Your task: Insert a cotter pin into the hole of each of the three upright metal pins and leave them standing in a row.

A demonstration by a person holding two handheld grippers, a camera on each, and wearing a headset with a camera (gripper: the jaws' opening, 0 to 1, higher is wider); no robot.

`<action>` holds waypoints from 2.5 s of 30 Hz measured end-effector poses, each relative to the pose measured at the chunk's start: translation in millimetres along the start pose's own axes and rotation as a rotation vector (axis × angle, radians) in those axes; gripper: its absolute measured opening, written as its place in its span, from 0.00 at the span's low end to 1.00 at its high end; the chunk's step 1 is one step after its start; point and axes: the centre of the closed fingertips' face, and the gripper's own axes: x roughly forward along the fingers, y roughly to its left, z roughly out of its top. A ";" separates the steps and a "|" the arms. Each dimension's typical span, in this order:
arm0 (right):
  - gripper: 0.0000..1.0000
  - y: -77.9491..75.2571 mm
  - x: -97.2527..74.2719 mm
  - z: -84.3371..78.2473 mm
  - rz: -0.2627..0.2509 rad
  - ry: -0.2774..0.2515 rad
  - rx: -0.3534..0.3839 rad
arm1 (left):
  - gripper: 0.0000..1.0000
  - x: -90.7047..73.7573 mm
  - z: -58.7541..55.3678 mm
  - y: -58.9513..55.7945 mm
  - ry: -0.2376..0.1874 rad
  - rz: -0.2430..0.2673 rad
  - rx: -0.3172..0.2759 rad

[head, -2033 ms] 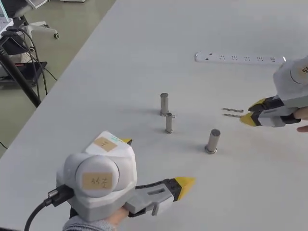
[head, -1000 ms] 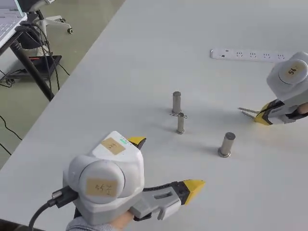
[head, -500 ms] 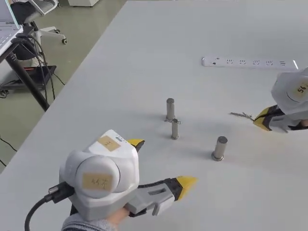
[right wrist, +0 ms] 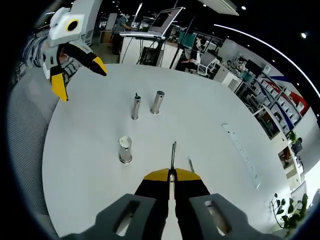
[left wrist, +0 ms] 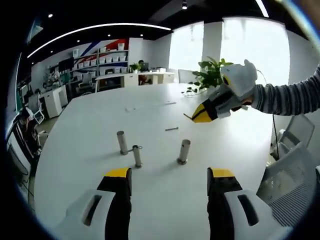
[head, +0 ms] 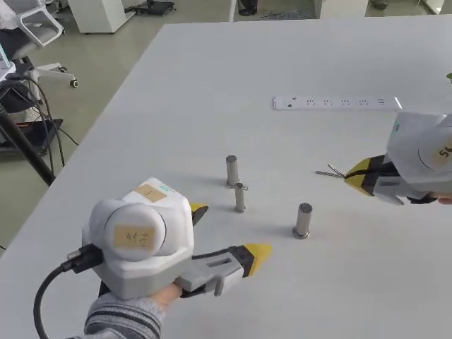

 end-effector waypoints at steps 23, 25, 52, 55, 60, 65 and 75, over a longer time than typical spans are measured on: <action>0.00 85.0 -8.3 58.6 0.140 -0.106 -0.310 | 0.26 13.9 21.0 -27.9 -0.037 -0.143 -0.128; 0.00 88.3 -9.2 61.7 0.148 -0.115 -0.322 | 0.22 13.5 21.5 -28.3 -0.044 -0.149 -0.155; 0.00 99.3 -9.7 80.1 0.168 -0.183 -0.269 | 0.00 19.8 28.7 -35.2 -0.101 -0.220 -0.304; 0.00 99.2 -10.0 79.7 0.176 -0.190 -0.223 | 0.00 19.3 29.5 -36.9 -0.108 -0.223 -0.234; 0.00 100.0 -10.8 79.3 0.202 -0.216 -0.108 | 0.00 18.5 29.3 -39.1 -0.100 -0.232 -0.119; 0.08 100.6 -11.9 76.6 0.238 -0.234 0.045 | 0.00 16.6 31.7 -41.1 -0.110 -0.257 -0.042; 0.11 100.7 -19.0 75.4 0.308 -0.281 0.269 | 0.00 8.8 33.2 -41.2 -0.121 -0.310 0.119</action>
